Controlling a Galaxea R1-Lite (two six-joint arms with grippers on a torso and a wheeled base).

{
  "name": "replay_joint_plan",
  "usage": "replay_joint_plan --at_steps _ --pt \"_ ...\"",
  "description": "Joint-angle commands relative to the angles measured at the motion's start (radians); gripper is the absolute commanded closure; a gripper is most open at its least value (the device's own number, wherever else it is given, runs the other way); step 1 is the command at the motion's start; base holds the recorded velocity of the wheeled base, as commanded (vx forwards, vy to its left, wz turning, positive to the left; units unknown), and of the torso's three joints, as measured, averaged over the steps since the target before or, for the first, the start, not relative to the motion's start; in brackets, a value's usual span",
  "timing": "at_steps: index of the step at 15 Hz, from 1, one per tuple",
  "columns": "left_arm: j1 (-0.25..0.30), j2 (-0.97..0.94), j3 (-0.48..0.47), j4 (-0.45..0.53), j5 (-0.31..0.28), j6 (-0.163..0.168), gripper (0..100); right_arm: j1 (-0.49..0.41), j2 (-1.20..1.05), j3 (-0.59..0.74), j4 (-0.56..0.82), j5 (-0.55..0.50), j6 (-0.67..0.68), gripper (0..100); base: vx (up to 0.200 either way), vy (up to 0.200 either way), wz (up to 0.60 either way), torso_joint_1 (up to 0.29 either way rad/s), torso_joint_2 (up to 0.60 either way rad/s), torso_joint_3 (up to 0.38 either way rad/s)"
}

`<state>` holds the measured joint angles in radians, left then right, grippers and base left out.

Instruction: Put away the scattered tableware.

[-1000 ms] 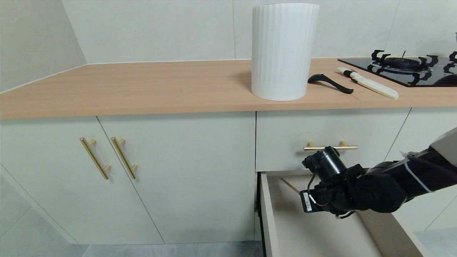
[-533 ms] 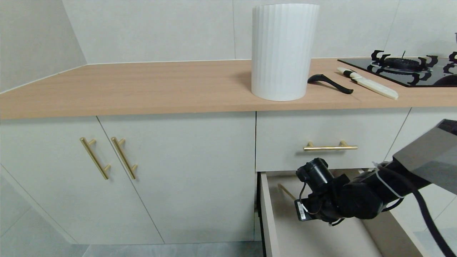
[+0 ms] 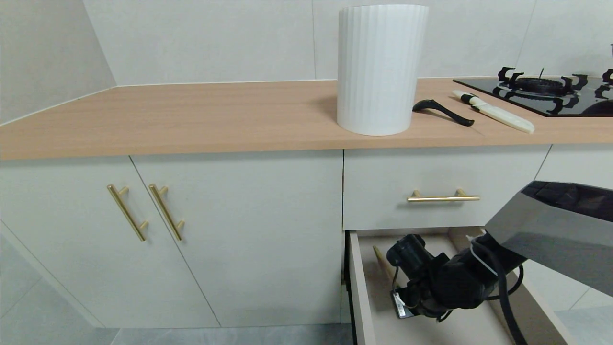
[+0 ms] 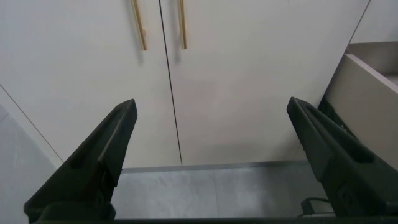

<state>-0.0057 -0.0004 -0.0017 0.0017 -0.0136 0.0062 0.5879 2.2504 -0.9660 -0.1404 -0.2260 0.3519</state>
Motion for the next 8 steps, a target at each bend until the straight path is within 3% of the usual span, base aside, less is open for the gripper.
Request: replay_joint_plan --at_steps 1,8 --pt "0.000 0.000 0.000 0.000 0.000 0.000 0 0.010 0.052 0.000 0.001 0.000 -0.001 100 0.000 0.000 0.00 0.000 0.00 0.000" --pt "0.000 0.000 0.000 0.000 0.000 0.000 0 0.010 0.061 0.000 0.001 -0.001 -0.001 100 0.000 0.000 0.00 0.000 0.00 0.000"
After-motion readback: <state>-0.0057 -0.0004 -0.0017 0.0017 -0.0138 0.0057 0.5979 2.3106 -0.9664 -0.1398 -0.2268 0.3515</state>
